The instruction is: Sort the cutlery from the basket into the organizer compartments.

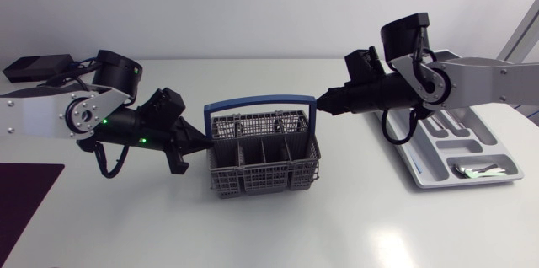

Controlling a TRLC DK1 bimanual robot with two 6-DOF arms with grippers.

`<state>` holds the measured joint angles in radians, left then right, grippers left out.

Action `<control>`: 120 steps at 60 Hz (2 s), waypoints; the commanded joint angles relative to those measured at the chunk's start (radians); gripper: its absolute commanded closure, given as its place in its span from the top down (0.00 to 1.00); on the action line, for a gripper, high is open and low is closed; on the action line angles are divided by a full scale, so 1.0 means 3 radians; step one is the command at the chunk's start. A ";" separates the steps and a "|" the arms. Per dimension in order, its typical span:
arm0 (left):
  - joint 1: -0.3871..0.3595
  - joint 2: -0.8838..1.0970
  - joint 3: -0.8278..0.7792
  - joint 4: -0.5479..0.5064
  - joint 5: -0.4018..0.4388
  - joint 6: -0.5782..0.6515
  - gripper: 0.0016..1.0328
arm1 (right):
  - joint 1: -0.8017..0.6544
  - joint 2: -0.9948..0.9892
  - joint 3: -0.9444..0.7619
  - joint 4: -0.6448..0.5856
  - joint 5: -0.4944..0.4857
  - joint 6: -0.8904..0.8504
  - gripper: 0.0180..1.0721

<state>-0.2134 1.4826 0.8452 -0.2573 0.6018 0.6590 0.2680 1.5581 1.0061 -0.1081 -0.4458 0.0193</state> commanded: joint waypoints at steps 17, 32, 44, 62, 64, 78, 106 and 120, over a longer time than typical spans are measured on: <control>-0.0071 0.0371 0.0373 0.0080 0.0024 0.0012 0.03 | 0.0022 -0.0193 -0.0127 -0.0120 0.0018 0.0064 0.05; -0.0122 0.0488 0.0542 0.0075 -0.0002 -0.0039 0.03 | 0.0032 -0.0331 -0.0245 -0.0135 0.0085 0.0064 0.05; -0.0076 0.0049 0.0292 -0.0032 -0.0012 -0.0024 0.03 | -0.0004 -0.0387 -0.0352 -0.0192 0.0090 0.0023 0.05; 0.0318 -0.0248 -0.0030 -0.0104 -0.0022 0.0094 0.03 | -0.0085 -0.0392 -0.0531 -0.0212 0.0136 -0.0023 0.05; 0.0338 -0.0166 -0.0020 -0.0098 -0.0022 0.0109 0.03 | -0.0091 -0.0377 -0.0542 -0.0217 0.0136 -0.0023 0.05; 0.0164 0.0304 0.0113 -0.0012 -0.0099 0.0109 0.03 | -0.0014 -0.0254 -0.0623 -0.0222 0.0156 -0.0003 0.05; -0.0132 0.0637 0.0363 0.0198 -0.0191 -0.0095 0.03 | 0.0083 -0.0142 -0.0577 -0.0197 0.0213 0.0018 0.05; -0.0255 0.0647 0.0389 0.0203 -0.0242 -0.0162 0.03 | -0.0009 -0.0152 -0.0557 -0.0176 0.0213 -0.0018 0.05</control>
<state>-0.2653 1.6619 0.9295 -0.2108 0.5140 0.6289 0.2642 1.5024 0.8474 -0.1604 -0.3691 0.0154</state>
